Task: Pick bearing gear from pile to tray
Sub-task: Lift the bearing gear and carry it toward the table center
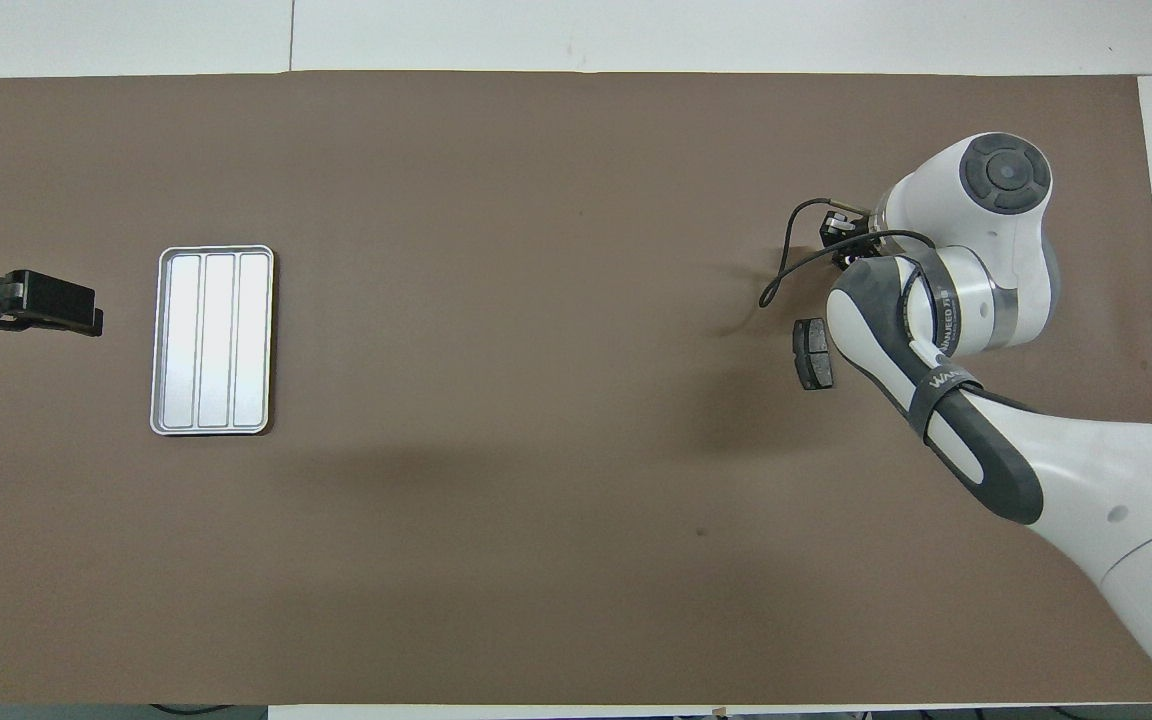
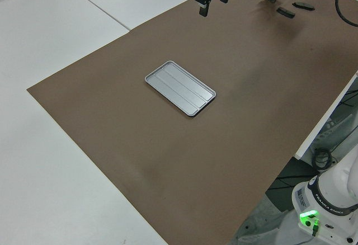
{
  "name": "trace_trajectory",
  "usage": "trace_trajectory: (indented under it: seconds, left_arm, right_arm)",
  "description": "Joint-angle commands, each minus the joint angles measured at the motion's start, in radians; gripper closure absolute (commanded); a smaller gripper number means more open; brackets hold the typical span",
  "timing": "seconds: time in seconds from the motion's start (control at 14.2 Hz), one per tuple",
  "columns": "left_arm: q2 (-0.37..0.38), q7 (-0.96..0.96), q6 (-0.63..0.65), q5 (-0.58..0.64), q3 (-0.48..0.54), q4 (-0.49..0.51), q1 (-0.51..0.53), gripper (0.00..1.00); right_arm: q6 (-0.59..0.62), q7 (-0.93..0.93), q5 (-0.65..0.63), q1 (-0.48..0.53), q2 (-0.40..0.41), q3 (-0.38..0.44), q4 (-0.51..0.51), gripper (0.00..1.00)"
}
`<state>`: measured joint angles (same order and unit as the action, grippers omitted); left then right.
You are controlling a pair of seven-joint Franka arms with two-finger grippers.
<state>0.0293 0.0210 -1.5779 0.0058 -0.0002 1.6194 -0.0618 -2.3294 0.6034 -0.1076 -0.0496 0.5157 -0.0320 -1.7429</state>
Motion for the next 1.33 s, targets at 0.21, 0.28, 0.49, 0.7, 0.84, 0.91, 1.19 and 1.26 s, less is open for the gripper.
trace_trajectory:
  seconds: [0.21,0.28,0.49,0.7,0.84,0.91,1.19,1.26]
  left_arm:
    - [0.015,0.01,-0.007,-0.012,0.011,0.019,-0.012,0.0]
    - [0.015,0.01,-0.007,-0.012,0.011,0.019,-0.012,0.0]
    - [0.015,0.01,-0.007,-0.012,0.011,0.019,-0.01,0.0]
    - [0.015,0.01,-0.007,-0.012,0.011,0.019,-0.012,0.0]
    - [0.015,0.01,-0.007,-0.012,0.011,0.019,-0.01,0.0]
    - [0.015,0.01,-0.007,-0.012,0.011,0.019,-0.012,0.0]
    - [0.015,0.01,-0.007,-0.012,0.011,0.019,-0.012,0.0]
    - [0.015,0.01,-0.007,-0.012,0.011,0.019,-0.012,0.0]
  right_arm:
    - [0.109,0.009,-0.02,0.002,0.006,-0.005,0.046,1.0]
    - [0.16,-0.007,-0.02,0.002,0.001,-0.005,0.075,1.0]
    - [0.269,-0.066,-0.024,-0.003,-0.037,-0.005,0.114,1.0]
    - [0.364,-0.093,-0.029,-0.004,-0.094,-0.011,0.123,1.0]
    - [0.45,-0.091,-0.03,-0.021,-0.132,-0.019,0.15,1.0]
    - [0.494,-0.09,-0.026,-0.035,-0.153,-0.019,0.166,1.0]
    - [0.622,0.033,0.006,-0.128,-0.213,-0.019,0.221,1.0]
    - [0.642,0.092,0.009,-0.162,-0.217,-0.019,0.229,1.0]
